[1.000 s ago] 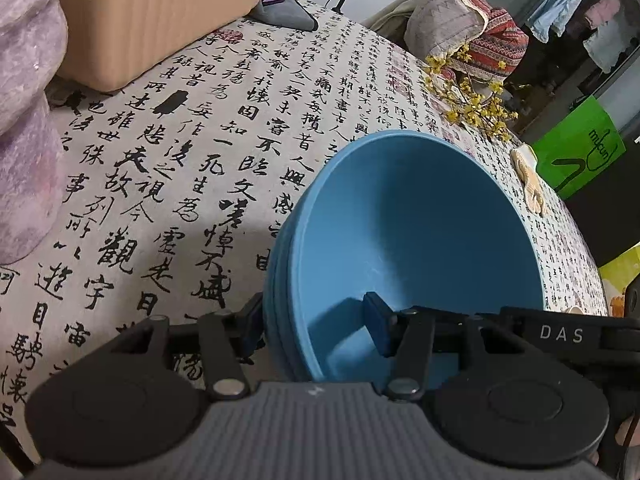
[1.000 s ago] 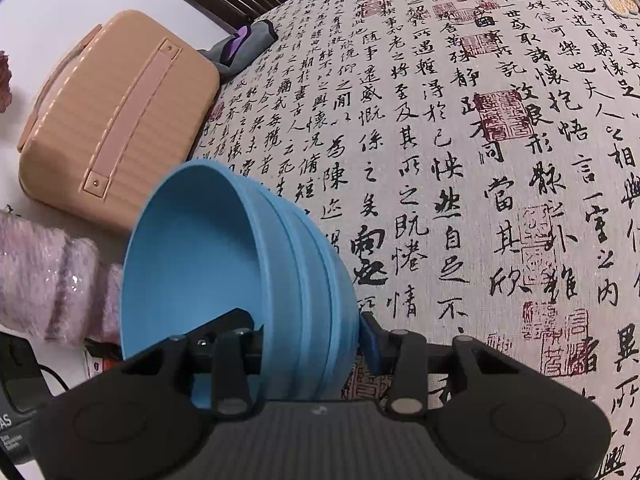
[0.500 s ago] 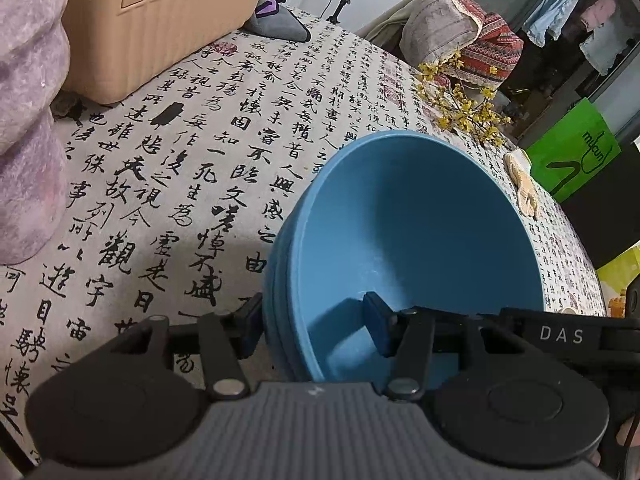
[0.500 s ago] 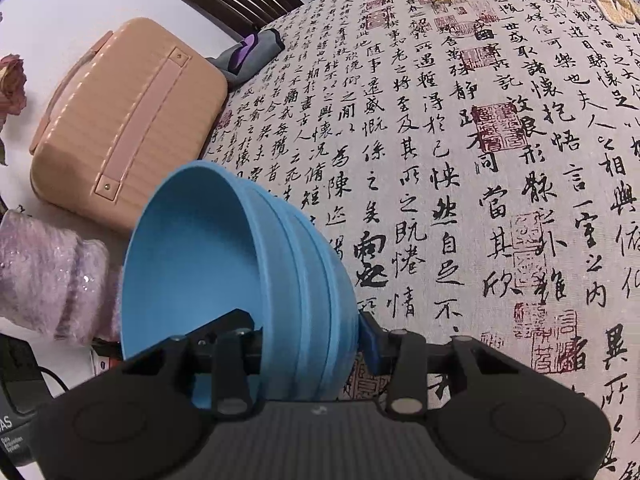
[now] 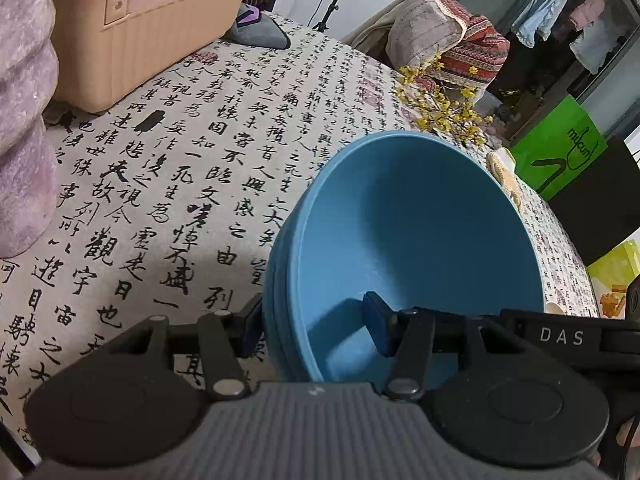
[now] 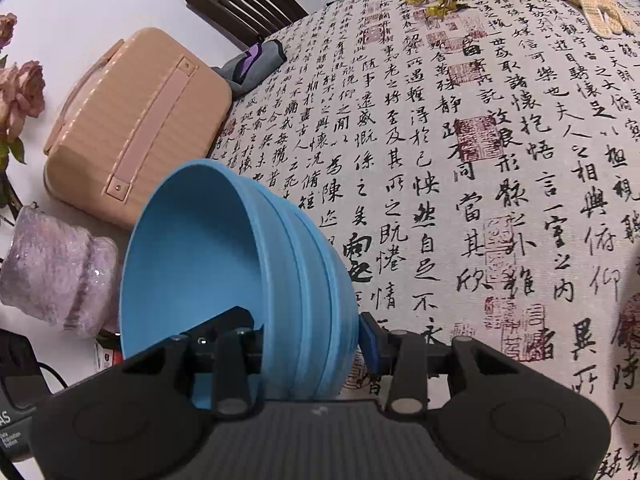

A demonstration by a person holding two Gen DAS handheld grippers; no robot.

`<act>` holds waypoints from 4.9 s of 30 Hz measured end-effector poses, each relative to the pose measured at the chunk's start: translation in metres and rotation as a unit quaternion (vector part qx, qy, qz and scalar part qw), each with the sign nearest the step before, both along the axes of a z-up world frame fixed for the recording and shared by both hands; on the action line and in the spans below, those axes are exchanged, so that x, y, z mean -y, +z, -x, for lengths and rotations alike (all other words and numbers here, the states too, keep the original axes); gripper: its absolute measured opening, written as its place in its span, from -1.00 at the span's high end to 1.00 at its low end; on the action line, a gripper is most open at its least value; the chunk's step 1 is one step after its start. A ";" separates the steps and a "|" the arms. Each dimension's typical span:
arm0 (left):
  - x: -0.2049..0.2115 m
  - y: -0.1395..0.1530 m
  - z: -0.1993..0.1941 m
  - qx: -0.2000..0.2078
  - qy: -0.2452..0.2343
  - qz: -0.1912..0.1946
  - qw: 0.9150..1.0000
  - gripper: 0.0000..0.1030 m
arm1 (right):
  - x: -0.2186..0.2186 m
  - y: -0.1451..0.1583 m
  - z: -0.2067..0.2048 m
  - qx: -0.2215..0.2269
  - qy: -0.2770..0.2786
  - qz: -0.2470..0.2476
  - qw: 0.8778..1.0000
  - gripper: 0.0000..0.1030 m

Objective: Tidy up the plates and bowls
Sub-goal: 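Carry the stacked blue bowls toward the cream plate stack, then lower the stacked blue bowls onto the cream plates with both grippers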

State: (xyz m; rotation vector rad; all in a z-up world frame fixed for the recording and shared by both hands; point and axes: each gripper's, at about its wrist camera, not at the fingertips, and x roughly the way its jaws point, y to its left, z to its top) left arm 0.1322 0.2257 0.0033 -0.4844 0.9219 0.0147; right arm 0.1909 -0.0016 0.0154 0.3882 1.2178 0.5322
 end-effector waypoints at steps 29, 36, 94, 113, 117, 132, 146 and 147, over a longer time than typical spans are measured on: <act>0.054 0.019 0.011 0.013 -0.029 -0.010 0.999 -0.02 | 0.059 0.019 0.023 0.021 -0.028 -0.012 0.999 0.24; 0.064 0.021 0.012 0.014 -0.036 -0.010 0.999 -0.02 | 0.071 0.021 0.028 0.023 -0.034 -0.012 0.999 0.24; 0.160 0.040 0.013 0.025 -0.092 -0.029 0.995 -0.01 | 0.176 0.031 0.053 0.042 -0.089 -0.035 0.995 0.24; 0.191 0.045 0.008 0.031 -0.102 -0.032 0.994 -0.01 | 0.207 0.034 0.054 0.049 -0.105 -0.042 0.992 0.25; 0.198 0.046 0.005 0.032 -0.104 -0.033 0.993 -0.01 | 0.213 0.035 0.054 0.050 -0.108 -0.044 0.992 0.25; 0.223 0.045 -0.005 0.030 -0.121 -0.033 0.992 -0.01 | 0.239 0.034 0.054 0.051 -0.128 -0.048 0.989 0.25; 0.250 0.043 -0.014 0.024 -0.138 -0.037 0.989 -0.01 | 0.266 0.028 0.052 0.049 -0.146 -0.054 0.987 0.26; 0.252 0.043 -0.015 0.023 -0.139 -0.037 0.989 -0.01 | 0.268 0.027 0.052 0.048 -0.147 -0.054 0.986 0.26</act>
